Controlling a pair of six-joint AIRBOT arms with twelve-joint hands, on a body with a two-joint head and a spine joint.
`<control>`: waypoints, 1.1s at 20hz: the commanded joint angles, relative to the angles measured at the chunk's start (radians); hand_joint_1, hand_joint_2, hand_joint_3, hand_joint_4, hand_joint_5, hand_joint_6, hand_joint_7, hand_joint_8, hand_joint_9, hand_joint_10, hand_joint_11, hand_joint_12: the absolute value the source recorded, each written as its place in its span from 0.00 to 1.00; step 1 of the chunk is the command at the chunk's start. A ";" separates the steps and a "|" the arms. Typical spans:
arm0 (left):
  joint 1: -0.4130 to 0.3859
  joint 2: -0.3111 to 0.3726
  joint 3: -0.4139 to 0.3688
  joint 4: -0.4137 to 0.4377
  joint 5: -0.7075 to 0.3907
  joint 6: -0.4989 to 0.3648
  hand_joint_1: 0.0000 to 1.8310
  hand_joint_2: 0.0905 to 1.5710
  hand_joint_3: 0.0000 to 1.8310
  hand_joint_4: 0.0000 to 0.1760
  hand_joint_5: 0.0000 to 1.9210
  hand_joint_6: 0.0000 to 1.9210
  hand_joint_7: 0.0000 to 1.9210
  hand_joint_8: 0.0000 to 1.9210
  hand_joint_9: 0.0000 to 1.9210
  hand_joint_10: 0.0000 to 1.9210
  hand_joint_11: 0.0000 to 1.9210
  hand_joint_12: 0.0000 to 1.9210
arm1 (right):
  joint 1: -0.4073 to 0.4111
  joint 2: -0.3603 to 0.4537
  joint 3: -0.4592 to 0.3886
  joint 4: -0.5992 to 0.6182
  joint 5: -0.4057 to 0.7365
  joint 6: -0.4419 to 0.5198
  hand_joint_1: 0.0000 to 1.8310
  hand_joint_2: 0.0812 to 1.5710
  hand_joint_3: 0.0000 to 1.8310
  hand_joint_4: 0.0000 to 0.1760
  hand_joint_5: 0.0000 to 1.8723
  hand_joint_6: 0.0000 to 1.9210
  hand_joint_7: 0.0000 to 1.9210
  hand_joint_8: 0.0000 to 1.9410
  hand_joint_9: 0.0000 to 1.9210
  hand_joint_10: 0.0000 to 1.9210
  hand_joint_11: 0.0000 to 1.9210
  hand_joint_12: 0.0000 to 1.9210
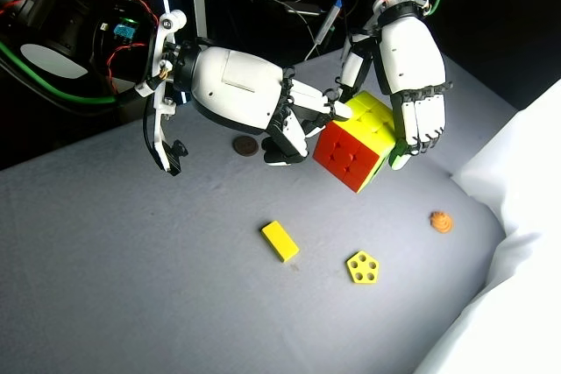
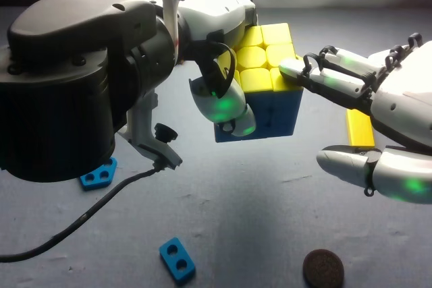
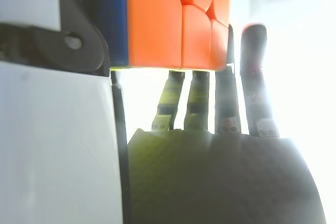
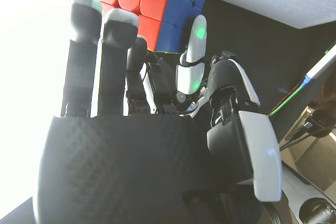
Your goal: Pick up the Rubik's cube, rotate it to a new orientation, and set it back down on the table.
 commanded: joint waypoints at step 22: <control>-0.028 0.009 0.006 0.082 0.008 -0.011 0.61 0.69 0.00 0.00 0.14 0.69 0.09 0.84 0.12 0.89 0.10 0.95 | -0.026 0.002 -0.013 -0.035 0.077 0.017 0.03 0.85 0.00 0.00 0.10 0.01 0.41 0.99 0.43 1.00 0.34 1.00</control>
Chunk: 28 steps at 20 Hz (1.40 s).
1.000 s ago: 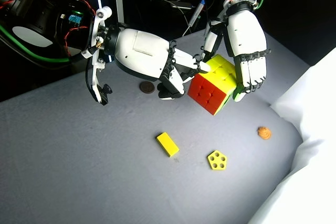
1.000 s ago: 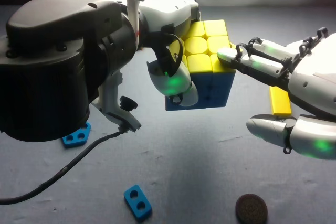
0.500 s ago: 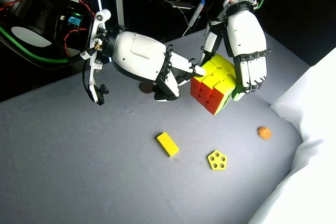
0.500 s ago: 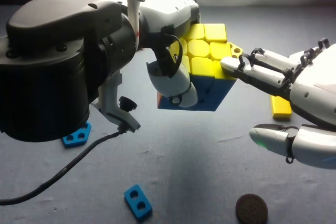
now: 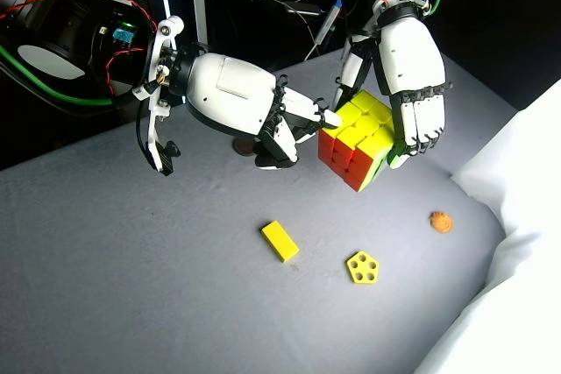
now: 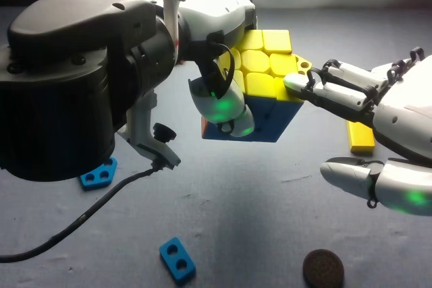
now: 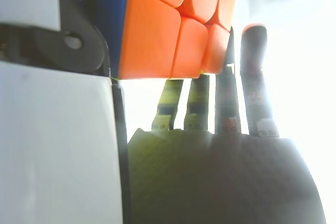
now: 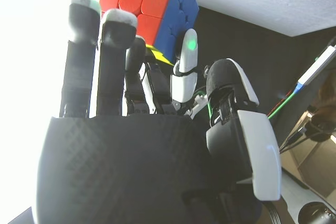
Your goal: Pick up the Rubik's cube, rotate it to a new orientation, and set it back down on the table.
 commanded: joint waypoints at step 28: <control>-0.032 0.010 0.010 0.087 0.009 -0.010 0.62 0.69 0.00 0.00 0.15 0.68 0.10 0.85 0.11 0.89 0.09 0.96 | -0.040 0.002 -0.006 -0.070 0.073 0.003 0.00 0.87 0.00 0.00 0.06 0.00 0.37 0.99 0.39 1.00 0.29 1.00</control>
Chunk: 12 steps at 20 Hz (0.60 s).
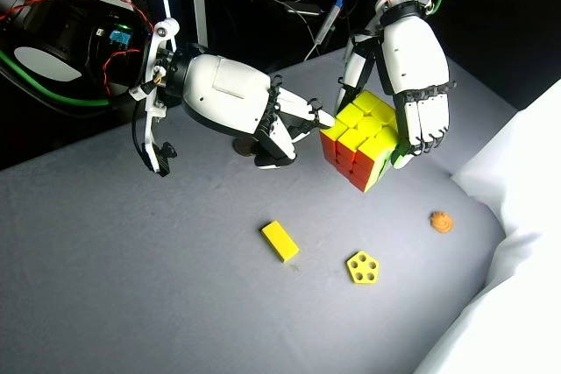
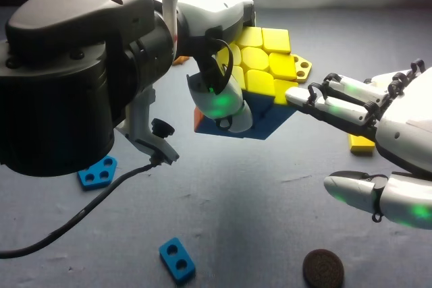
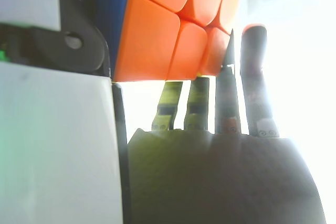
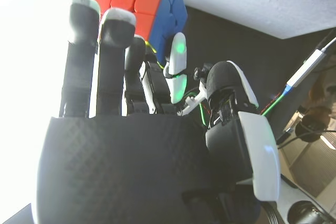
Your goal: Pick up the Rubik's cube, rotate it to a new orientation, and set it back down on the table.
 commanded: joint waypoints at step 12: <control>-0.026 0.011 0.004 0.086 0.010 -0.019 0.63 0.69 0.01 0.00 0.09 0.77 0.11 0.80 0.13 0.84 0.10 0.93 | 0.017 -0.003 -0.005 0.006 0.029 -0.014 0.00 0.86 0.00 0.00 0.08 0.00 0.40 0.98 0.43 1.00 0.36 1.00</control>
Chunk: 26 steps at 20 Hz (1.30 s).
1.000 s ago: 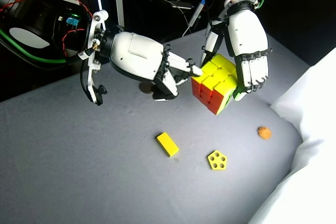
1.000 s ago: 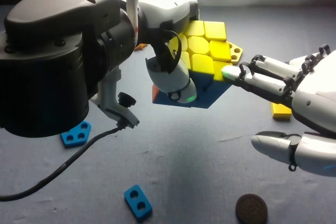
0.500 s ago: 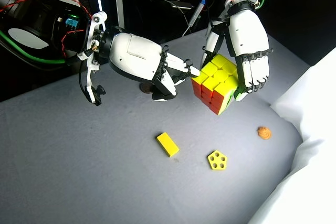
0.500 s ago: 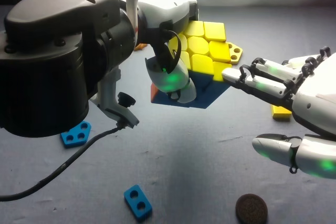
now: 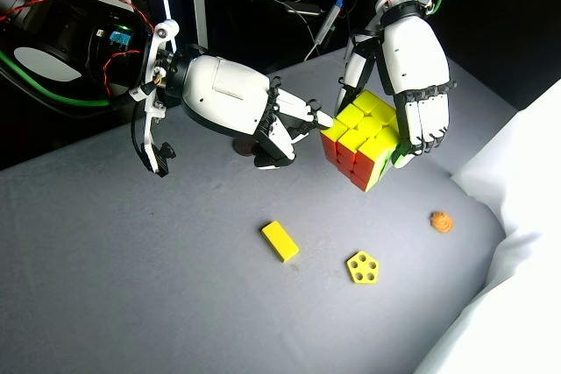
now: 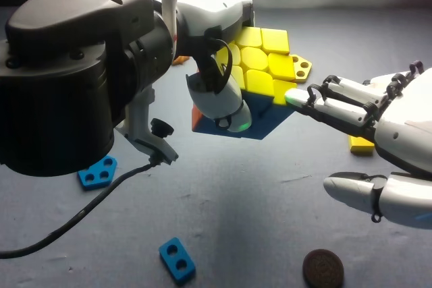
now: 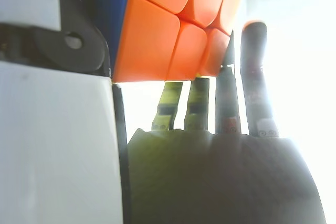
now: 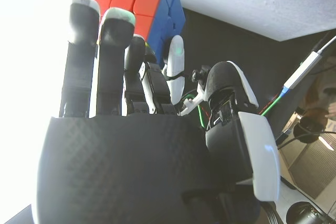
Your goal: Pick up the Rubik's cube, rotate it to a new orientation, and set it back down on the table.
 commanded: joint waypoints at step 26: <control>-0.035 0.011 0.010 0.087 0.014 -0.020 0.62 0.71 0.01 0.00 0.11 0.74 0.09 0.84 0.10 0.90 0.09 0.98 | 0.042 -0.100 -0.003 0.139 -0.026 -0.192 0.00 0.86 0.00 0.00 0.10 0.00 0.41 0.97 0.44 1.00 0.37 1.00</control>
